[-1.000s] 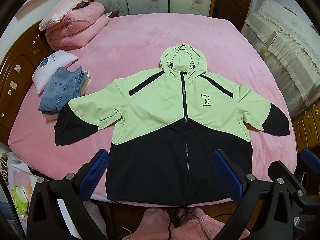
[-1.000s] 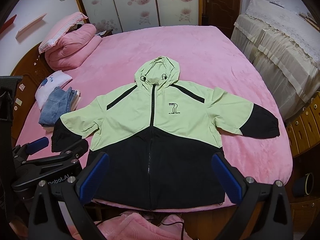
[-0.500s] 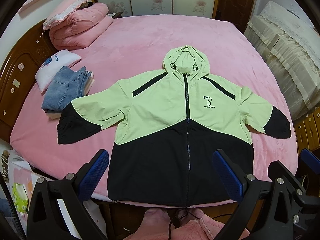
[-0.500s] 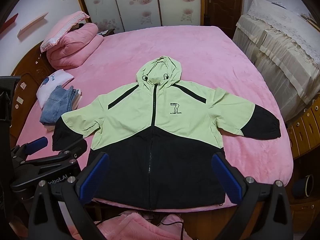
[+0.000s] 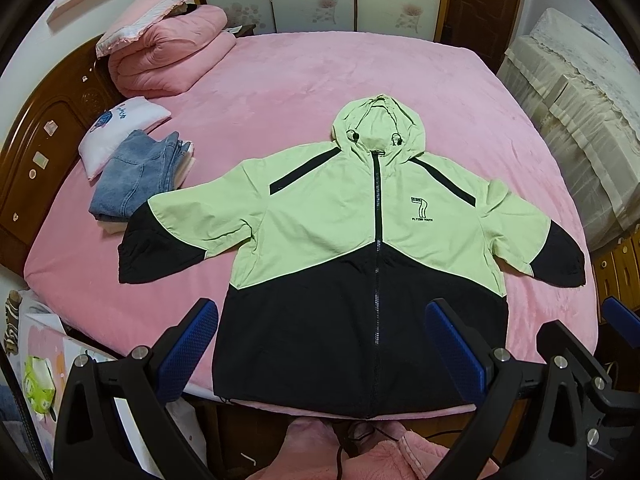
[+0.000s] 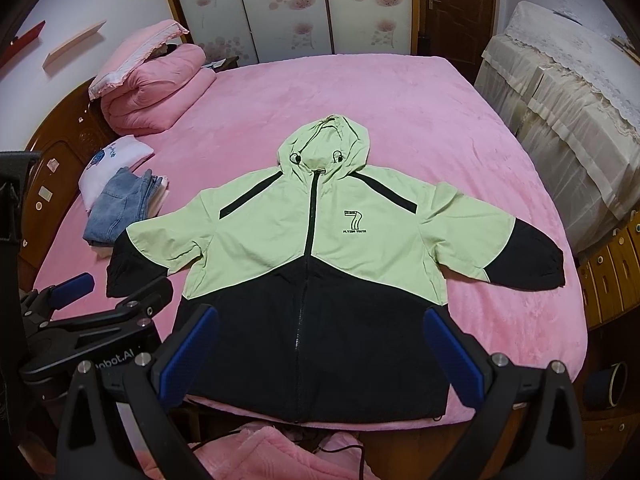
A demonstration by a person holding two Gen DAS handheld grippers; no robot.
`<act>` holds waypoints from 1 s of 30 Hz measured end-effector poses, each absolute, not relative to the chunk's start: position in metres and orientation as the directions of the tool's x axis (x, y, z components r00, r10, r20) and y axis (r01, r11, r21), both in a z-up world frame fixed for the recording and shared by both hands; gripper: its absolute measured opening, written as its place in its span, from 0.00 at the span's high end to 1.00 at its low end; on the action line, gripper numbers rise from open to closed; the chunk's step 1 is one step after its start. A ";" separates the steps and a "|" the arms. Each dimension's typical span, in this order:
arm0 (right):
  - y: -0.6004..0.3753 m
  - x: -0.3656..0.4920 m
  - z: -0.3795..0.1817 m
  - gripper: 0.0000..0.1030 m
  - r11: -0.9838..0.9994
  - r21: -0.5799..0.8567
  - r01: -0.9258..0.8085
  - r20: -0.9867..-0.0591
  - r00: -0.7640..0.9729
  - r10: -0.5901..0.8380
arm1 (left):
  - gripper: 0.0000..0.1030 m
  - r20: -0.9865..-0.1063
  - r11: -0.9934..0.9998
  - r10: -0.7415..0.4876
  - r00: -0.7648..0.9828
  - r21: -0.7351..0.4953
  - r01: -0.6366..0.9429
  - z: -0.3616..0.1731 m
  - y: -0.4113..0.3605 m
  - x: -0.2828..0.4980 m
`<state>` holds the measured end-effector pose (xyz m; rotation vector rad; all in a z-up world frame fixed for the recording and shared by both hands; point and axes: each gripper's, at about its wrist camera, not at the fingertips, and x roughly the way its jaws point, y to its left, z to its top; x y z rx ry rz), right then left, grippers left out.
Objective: Fold large clothes
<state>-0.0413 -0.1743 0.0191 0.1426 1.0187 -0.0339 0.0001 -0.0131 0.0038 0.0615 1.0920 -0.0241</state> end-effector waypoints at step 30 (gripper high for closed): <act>-0.065 0.017 -0.011 0.01 0.938 0.009 -0.346 -0.769 0.597 0.228 | 0.01 -0.914 0.752 -0.207 0.348 -0.376 -0.541 -0.092 0.194 -0.014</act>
